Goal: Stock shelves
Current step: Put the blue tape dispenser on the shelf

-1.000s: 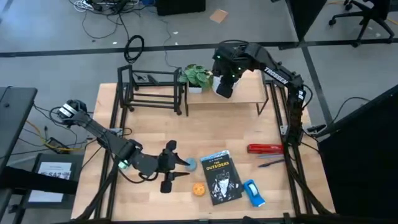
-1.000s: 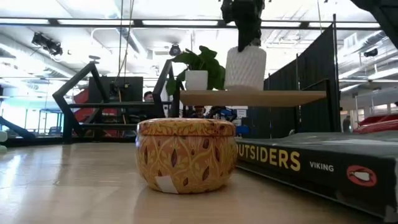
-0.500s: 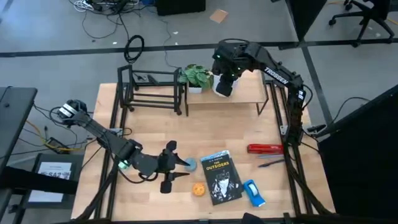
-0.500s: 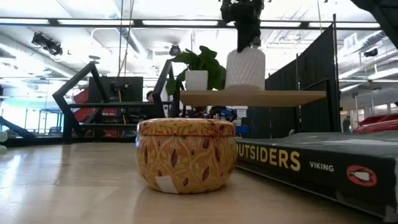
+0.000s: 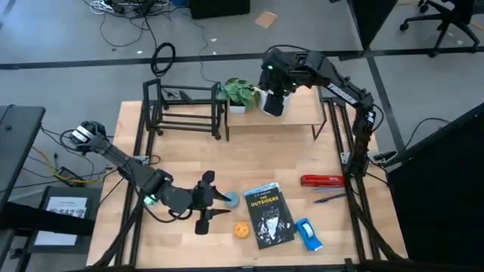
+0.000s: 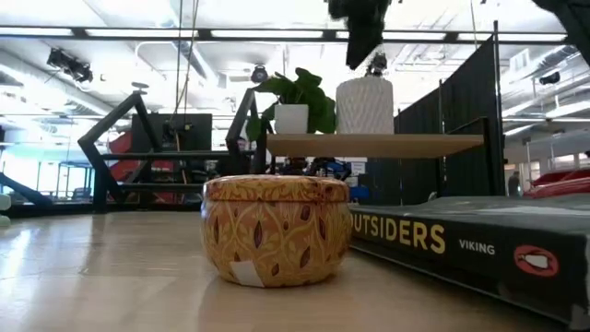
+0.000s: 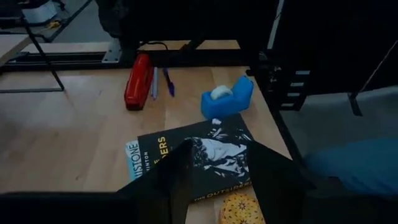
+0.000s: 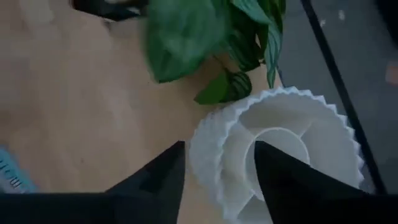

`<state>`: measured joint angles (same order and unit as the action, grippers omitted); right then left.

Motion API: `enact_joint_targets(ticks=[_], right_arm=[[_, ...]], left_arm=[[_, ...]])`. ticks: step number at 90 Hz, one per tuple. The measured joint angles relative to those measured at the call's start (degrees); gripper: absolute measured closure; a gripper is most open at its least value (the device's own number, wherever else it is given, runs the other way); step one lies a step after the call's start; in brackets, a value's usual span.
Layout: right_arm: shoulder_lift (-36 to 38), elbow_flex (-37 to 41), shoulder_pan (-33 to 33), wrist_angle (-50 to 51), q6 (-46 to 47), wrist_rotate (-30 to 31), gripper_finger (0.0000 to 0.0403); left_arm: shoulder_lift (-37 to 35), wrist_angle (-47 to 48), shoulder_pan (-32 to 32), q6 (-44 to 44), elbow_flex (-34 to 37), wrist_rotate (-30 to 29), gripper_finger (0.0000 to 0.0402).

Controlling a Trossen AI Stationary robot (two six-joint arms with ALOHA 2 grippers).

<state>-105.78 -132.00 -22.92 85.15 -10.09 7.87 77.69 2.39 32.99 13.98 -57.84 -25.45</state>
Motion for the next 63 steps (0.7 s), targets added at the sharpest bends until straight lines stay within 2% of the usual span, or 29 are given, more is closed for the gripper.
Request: enact_joint_targets(ticks=[13, 35, 47, 63], right_arm=[[4.9, 0.0, 6.4, 0.5, 3.4, 0.1, 0.0253], [10.8, 1.2, 24.4, 4.4, 16.3, -0.1, 0.0292], [13.6, 6.6, 34.7, 4.8, 28.2, 2.7, 0.031], [16.8, 21.4, 46.9, 4.8, 43.8, 8.5, 0.0325]], left_arm=[[0.1, 0.0, 0.0, 0.0, 0.0, 0.0, 0.0271], [2.3, 0.0, 0.3, 1.3, 0.0, 0.0, 0.0271], [3.7, -0.1, 0.9, 2.2, 0.0, 0.0, 0.0271], [4.5, -0.4, 1.9, 2.7, 0.0, 0.0, 0.0271]])
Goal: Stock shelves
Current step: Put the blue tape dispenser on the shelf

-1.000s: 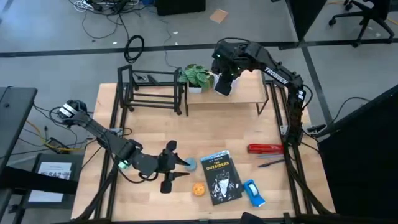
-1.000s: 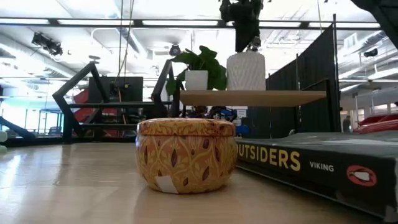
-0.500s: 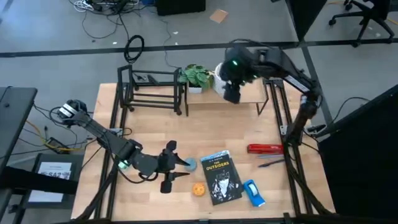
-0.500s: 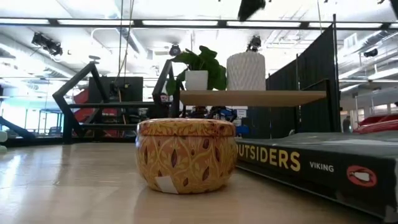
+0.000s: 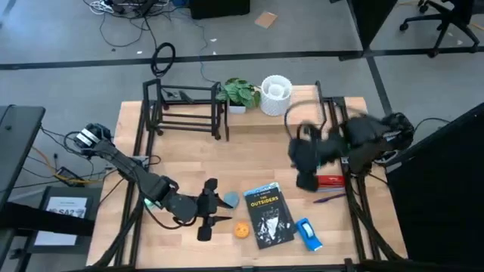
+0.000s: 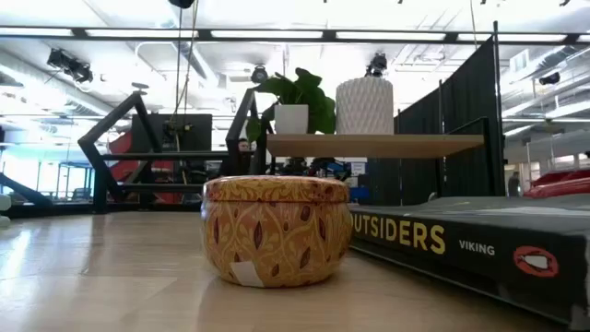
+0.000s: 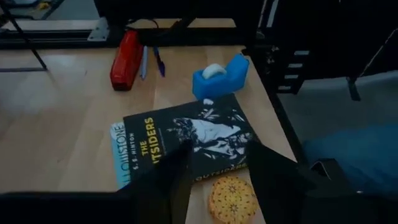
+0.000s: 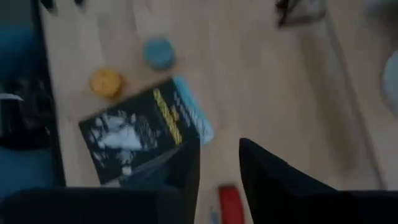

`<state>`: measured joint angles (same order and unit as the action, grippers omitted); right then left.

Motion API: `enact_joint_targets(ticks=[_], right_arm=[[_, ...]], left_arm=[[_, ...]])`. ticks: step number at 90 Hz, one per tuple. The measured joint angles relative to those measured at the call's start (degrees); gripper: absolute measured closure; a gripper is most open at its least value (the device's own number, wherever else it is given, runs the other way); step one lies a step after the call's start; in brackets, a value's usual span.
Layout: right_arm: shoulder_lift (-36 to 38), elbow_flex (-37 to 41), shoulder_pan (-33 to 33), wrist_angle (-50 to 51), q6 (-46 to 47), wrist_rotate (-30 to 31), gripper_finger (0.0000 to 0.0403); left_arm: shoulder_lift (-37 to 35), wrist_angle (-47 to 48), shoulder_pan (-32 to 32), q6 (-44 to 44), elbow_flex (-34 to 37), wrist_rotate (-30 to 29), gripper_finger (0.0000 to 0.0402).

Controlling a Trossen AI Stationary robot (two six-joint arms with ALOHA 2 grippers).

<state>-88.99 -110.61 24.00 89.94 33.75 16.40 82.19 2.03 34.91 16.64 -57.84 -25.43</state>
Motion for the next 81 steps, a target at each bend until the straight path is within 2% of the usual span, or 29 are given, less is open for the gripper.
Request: enact_joint_targets(ticks=[8, 17, 26, 38, 50, 60, 70, 81], right_arm=[[0.8, 7.7, 4.7, -0.7, 8.2, -0.5, 0.0325], [0.9, 14.2, 9.3, -1.8, 16.9, -4.2, 0.0307], [0.9, 19.4, 14.6, -3.4, 26.4, -7.4, 0.027], [1.0, 25.1, 22.7, -5.4, 42.4, -8.3, 0.02], [1.0, 31.6, 30.5, -15.5, 56.1, -9.0, 0.0126], [0.9, 38.2, 35.7, -28.3, 62.9, -9.2, 0.008], [0.9, 44.2, 38.6, -37.7, 70.4, -9.1, 0.0056], [0.0, 48.1, 40.6, -45.0, 76.1, -7.9, 0.005]], left_arm=[[0.0, -0.1, 0.3, 0.0, 0.0, 0.0, 0.0271], [0.0, -0.2, 0.5, -0.3, 0.0, 0.0, 0.0271], [0.0, -0.3, 0.5, -0.8, 0.0, 0.0, 0.0271], [0.0, -0.9, 0.5, -1.7, 0.0, 0.0, 0.0271], [0.0, -1.0, 0.5, -1.7, 0.0, 0.0, 0.0271], [0.0, -1.1, 0.5, -1.7, 0.0, 0.0, 0.0271], [0.0, -1.1, 0.5, -1.8, 0.0, 0.0, 0.0271], [0.0, -1.4, 0.5, -1.8, 0.0, 0.0, 0.0271]])
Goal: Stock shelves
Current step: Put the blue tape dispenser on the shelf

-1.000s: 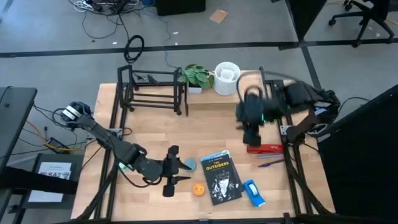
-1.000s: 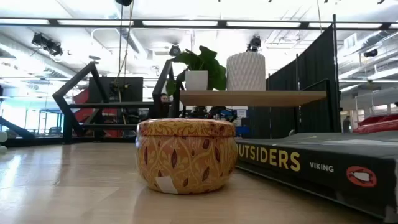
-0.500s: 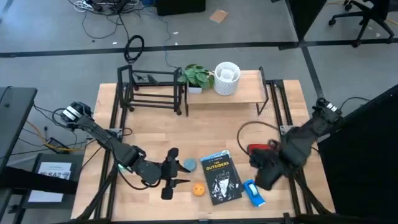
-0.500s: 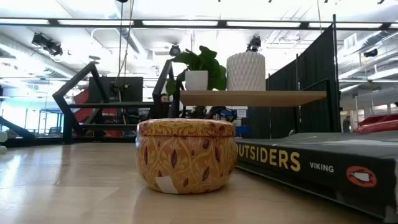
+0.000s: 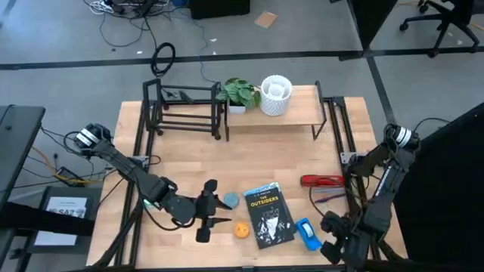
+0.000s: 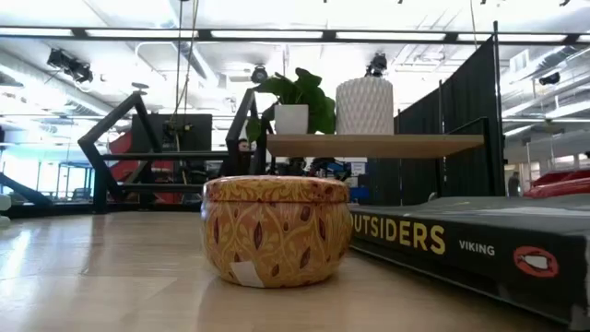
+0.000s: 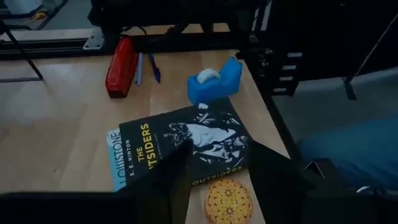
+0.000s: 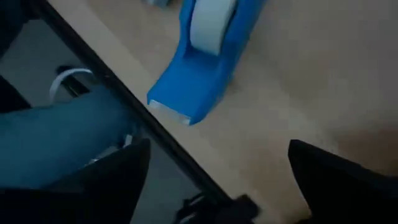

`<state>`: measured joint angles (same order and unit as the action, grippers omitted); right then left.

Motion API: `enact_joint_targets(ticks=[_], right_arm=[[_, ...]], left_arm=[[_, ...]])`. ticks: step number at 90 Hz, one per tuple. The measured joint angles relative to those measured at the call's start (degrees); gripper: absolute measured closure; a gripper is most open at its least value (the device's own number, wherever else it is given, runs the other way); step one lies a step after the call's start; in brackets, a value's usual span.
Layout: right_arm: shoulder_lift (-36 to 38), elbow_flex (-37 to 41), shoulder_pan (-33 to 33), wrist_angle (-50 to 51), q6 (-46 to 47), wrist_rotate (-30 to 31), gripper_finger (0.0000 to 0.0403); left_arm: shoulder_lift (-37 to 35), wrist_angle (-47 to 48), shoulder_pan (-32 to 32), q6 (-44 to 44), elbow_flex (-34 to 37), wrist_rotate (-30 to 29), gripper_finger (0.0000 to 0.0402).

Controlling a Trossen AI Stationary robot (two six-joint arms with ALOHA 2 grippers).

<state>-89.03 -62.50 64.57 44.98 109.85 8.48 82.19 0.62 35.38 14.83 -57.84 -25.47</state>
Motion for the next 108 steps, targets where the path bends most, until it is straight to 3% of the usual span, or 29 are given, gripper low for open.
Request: enact_joint_targets(ticks=[25, 42, 53, 64, 72, 108], right_arm=[[-13.9, -4.4, 2.7, -5.9, 1.0, 1.2, 0.0056], [-24.8, -12.1, 2.8, -4.8, 5.8, 6.6, 0.0056], [-30.4, -19.2, 2.9, 2.4, 10.0, 8.8, 0.0056], [-35.2, -27.0, 3.3, 17.3, 17.5, 10.7, 0.0057], [-37.3, -30.4, 3.5, 24.7, 18.5, 10.8, 0.0057], [-37.5, -28.2, -0.4, 25.6, 18.7, 13.4, 0.0059]], left_arm=[[0.0, 0.0, -0.1, 0.2, 0.0, 0.0, 0.0271], [0.0, -0.1, -0.1, 0.2, 0.0, 0.0, 0.0271], [0.0, -1.1, -0.1, -0.2, 0.0, -0.1, 0.0271], [0.0, -2.0, -0.1, -0.9, 0.0, -0.1, 0.0271], [0.0, -2.7, -0.1, -1.2, 0.0, -0.1, 0.0271], [0.0, -3.0, -0.1, -1.1, 0.0, -0.1, 0.0271]])
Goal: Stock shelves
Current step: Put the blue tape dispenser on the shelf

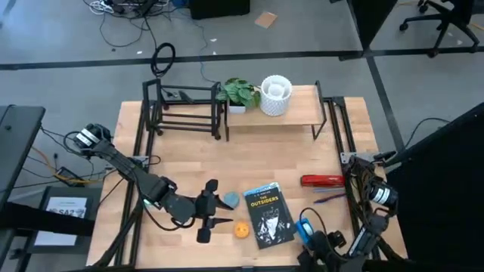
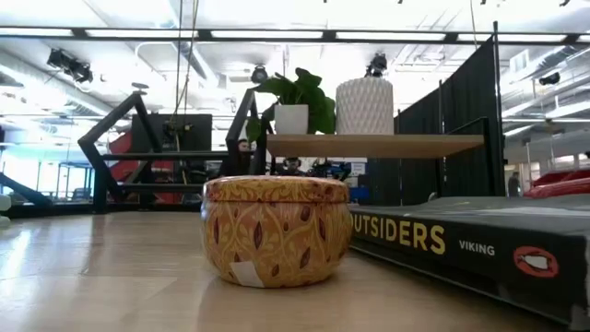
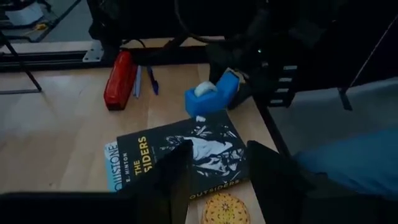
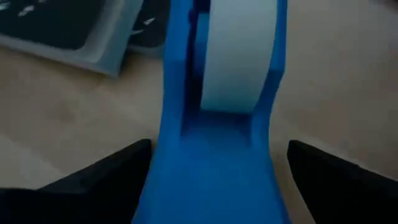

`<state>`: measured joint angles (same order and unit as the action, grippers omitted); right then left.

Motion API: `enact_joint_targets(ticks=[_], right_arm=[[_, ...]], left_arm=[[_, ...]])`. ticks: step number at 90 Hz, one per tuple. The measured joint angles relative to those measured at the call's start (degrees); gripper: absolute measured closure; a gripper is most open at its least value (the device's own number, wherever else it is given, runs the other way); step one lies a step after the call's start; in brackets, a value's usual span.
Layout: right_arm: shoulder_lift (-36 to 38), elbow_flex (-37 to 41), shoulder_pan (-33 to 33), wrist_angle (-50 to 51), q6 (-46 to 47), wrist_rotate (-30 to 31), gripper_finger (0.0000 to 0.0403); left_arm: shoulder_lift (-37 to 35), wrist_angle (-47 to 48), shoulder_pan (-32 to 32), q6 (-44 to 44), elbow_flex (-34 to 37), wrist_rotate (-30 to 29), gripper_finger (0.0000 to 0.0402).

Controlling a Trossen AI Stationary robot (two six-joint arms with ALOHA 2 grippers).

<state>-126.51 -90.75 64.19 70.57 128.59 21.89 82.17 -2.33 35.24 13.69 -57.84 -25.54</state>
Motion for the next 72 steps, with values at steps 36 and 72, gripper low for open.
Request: enact_joint_targets(ticks=[36, 72], right_arm=[[2.5, 1.0, 0.1, -0.7, 1.5, -3.6, 0.0231], [19.6, 1.0, -3.9, 17.9, 1.3, 2.2, 0.0231]], left_arm=[[0.0, 0.0, 0.0, 0.0, 0.0, 0.0, 0.0271], [0.0, 0.1, 0.0, 0.0, 0.0, 0.0, 0.0271]])
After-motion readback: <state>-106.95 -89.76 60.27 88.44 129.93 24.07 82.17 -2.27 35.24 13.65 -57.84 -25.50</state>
